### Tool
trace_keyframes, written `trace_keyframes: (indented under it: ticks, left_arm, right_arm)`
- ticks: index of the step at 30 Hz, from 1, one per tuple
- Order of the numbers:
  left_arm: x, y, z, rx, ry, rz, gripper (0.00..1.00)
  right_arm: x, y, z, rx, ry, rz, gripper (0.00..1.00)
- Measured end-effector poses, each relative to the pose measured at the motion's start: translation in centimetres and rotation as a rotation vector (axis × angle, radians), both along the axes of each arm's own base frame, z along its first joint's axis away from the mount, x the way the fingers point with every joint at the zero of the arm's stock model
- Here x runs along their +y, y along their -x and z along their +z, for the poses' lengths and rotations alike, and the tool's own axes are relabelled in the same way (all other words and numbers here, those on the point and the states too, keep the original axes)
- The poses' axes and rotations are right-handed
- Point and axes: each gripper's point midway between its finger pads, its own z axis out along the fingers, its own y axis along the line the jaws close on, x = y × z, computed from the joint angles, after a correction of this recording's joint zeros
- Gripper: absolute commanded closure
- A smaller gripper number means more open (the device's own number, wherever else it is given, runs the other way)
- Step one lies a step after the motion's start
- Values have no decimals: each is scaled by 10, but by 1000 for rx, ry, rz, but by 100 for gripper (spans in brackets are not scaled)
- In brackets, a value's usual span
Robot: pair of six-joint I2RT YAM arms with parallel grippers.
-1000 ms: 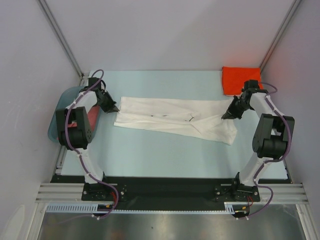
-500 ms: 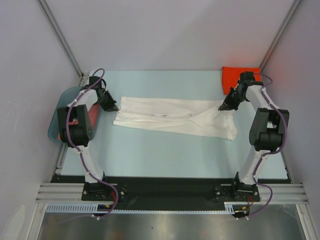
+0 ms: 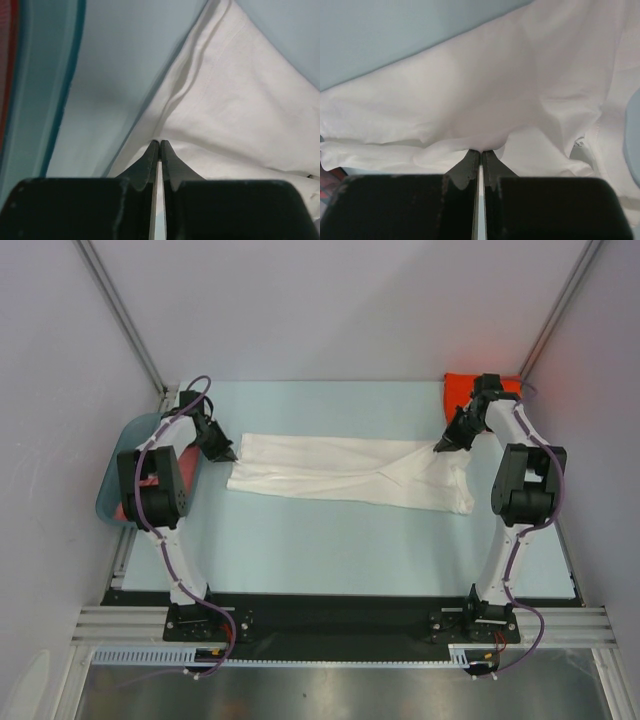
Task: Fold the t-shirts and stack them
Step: Fold the tshirt
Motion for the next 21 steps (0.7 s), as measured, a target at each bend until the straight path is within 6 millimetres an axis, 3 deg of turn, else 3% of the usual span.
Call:
trace_keyframes:
  ticks: [10,21]
  left_arm:
    - [2,-2,-3,2,-9,-4,89]
    - [6,-4,-8,5,-37,-22,77]
  right_arm:
    - [-1,-3,-13,38,4,6,98]
    - [-4,-11,-15,37,12,15,96]
